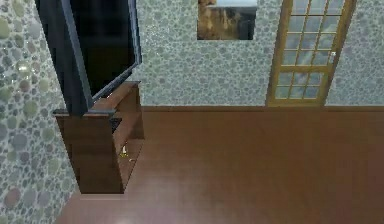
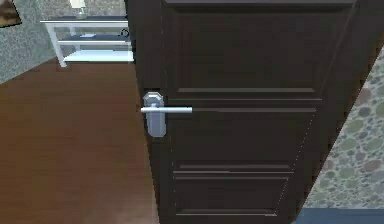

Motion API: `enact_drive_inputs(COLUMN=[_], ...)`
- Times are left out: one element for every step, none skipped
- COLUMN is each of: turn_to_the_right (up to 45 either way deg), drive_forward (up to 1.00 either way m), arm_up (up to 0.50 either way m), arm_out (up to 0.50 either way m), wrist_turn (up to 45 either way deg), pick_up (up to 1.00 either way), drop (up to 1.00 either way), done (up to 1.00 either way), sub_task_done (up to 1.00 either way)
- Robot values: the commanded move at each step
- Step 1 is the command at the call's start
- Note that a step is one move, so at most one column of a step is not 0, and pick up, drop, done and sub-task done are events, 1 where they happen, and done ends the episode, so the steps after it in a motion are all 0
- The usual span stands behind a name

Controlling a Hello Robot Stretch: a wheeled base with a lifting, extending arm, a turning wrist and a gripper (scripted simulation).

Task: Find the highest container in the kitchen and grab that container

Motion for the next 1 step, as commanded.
enact_drive_inputs(turn_to_the_right=[-9.0], drive_forward=[0.0], arm_up=[0.0], arm_out=[0.0], wrist_turn=[0.0], pick_up=[0.0], drop=[0.0], done=[0.0], sub_task_done=[0.0])
